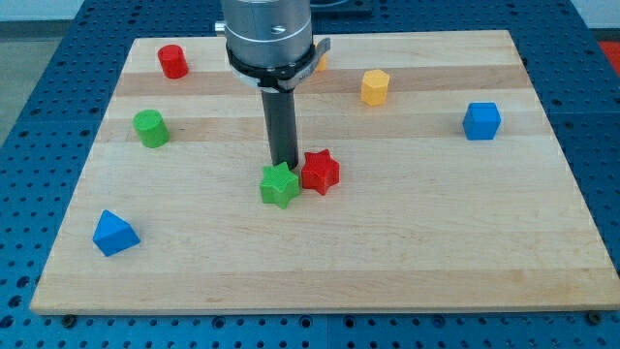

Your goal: Push green star towards right bottom corner of the board

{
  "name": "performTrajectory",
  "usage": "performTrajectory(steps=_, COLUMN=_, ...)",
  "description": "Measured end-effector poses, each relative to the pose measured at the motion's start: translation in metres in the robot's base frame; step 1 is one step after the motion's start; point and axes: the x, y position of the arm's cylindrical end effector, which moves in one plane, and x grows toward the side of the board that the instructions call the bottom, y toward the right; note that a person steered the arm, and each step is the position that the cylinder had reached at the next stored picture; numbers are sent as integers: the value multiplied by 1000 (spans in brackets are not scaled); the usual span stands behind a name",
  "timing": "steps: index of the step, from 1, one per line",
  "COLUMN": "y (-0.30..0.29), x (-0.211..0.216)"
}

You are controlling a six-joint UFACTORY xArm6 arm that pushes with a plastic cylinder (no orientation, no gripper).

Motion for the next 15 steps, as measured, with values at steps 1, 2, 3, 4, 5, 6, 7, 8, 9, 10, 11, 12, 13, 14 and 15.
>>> performTrajectory(steps=1, y=3, x=30)
performTrajectory(steps=2, y=5, x=50)
performTrajectory(steps=3, y=5, x=53)
performTrajectory(steps=4, y=5, x=68)
performTrajectory(steps=5, y=-15, x=45)
performTrajectory(steps=6, y=-34, x=45)
performTrajectory(steps=7, y=-38, x=95)
performTrajectory(steps=8, y=-38, x=95)
performTrajectory(steps=9, y=-38, x=93)
performTrajectory(steps=10, y=-12, x=93)
performTrajectory(steps=11, y=51, x=93)
performTrajectory(steps=12, y=89, x=93)
performTrajectory(steps=13, y=82, x=93)
performTrajectory(steps=14, y=35, x=95)
performTrajectory(steps=15, y=2, x=99)
